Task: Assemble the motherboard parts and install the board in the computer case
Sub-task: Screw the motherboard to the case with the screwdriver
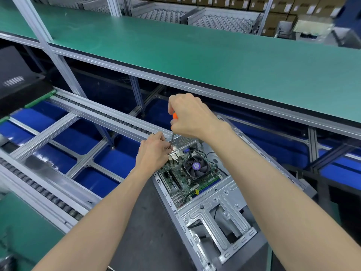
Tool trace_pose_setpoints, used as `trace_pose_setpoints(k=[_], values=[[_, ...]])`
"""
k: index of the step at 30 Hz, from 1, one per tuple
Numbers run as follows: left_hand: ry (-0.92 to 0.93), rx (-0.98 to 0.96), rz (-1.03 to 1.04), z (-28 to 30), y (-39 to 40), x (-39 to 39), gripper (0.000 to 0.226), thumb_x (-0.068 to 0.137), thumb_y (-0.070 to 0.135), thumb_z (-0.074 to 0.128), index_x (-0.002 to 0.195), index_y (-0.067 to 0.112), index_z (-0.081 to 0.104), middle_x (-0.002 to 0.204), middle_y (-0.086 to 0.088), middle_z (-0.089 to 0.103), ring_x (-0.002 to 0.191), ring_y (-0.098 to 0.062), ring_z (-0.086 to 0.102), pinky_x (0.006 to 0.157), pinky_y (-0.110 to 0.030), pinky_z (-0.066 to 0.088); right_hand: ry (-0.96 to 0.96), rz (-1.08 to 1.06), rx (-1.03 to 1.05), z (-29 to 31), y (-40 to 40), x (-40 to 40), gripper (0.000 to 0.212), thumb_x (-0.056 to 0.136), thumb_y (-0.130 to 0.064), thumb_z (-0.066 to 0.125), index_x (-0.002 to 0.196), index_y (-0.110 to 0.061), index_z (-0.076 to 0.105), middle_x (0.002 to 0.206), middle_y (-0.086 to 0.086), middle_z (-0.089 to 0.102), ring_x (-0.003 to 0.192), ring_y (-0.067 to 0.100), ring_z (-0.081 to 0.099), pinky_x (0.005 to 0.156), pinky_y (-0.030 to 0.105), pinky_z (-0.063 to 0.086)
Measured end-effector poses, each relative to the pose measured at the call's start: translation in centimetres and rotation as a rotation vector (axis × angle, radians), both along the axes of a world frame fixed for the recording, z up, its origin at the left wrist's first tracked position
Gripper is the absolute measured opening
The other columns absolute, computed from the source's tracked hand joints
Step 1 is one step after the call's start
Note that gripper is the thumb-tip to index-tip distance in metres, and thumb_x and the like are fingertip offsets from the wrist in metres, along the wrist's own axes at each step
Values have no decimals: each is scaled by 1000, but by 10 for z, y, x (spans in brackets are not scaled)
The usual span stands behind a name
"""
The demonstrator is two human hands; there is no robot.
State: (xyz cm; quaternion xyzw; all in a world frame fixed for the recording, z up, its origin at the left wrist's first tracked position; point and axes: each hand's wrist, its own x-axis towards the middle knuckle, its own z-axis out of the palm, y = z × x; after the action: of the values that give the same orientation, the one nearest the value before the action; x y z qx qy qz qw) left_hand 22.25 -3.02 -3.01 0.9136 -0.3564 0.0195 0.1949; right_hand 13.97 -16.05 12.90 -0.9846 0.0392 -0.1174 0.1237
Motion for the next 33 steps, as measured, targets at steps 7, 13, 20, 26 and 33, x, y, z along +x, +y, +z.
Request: trace_pose_setpoints(k=[7, 13, 20, 26, 33], values=[[-13, 51, -24, 5, -2, -2, 15, 88, 15, 64, 86, 25, 74, 94, 9, 46, 87, -17, 44, 72, -36, 32, -61, -143, -212, 1, 4, -2, 28, 94, -40, 54, 87, -16, 40, 85, 3, 40, 74, 29, 41, 65, 38, 31], [-6, 33, -9, 2, -1, -1, 14, 87, 17, 66, 84, 28, 73, 94, 11, 43, 84, -15, 43, 73, -36, 33, 11, 15, -1, 2, 1, 0, 15, 85, -20, 59, 95, -18, 48, 91, 0, 48, 83, 30, 51, 66, 37, 35], [3, 8, 2, 4, -1, -2, 17, 88, 13, 65, 83, 27, 74, 90, 13, 41, 83, -15, 42, 72, -35, 33, -35, -81, -218, 4, 8, 5, 23, 90, -36, 56, 92, -16, 43, 85, 0, 40, 75, 30, 44, 64, 38, 29], [15, 8, 17, 2, 0, -1, 18, 86, 12, 65, 80, 27, 73, 91, 12, 43, 80, -16, 40, 71, -36, 33, -27, -36, -85, 2, 8, 4, 16, 91, -24, 58, 91, -14, 45, 85, 1, 44, 77, 30, 46, 65, 38, 31], [8, 34, 6, 2, -2, 0, 14, 87, 16, 67, 81, 26, 74, 91, 10, 44, 85, -17, 42, 74, -34, 31, -3, -63, -168, 6, 6, 0, 25, 88, -35, 57, 97, -14, 47, 91, 1, 47, 78, 30, 48, 65, 39, 31]])
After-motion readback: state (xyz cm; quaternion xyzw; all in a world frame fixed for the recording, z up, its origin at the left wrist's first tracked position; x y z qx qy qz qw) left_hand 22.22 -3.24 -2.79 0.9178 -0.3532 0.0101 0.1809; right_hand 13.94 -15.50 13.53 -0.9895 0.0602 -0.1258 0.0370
